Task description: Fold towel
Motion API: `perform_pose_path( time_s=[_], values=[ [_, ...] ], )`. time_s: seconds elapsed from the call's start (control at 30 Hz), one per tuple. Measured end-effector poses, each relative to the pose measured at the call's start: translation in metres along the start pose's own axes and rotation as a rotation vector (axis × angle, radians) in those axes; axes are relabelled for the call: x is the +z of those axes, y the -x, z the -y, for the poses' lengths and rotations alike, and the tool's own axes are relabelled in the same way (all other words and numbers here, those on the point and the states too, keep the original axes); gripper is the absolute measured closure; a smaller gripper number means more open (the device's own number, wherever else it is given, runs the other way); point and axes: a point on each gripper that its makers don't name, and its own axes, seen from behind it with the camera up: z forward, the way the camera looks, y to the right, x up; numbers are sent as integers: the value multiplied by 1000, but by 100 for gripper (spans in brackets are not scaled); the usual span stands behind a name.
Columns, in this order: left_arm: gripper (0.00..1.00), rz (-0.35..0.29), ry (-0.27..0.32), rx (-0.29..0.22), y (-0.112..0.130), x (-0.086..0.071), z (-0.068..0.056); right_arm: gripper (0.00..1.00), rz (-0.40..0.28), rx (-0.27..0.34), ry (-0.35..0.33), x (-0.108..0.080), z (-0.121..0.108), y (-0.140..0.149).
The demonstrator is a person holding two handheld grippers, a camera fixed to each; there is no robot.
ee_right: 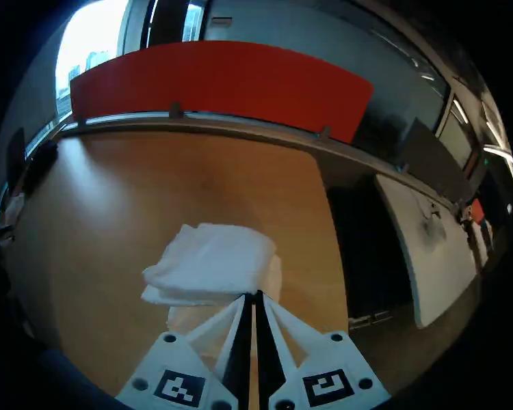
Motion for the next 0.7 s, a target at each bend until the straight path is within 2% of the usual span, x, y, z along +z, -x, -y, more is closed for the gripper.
perform_pose_path(
  time_s=[0.3,0.7],
  values=[
    [4,2,-3,11,1,-2,0,97,56,36,26,8,-17,33],
    [4,7,-9,10,4,-3,1,97,124,58,31,18,-19,68]
  ],
)
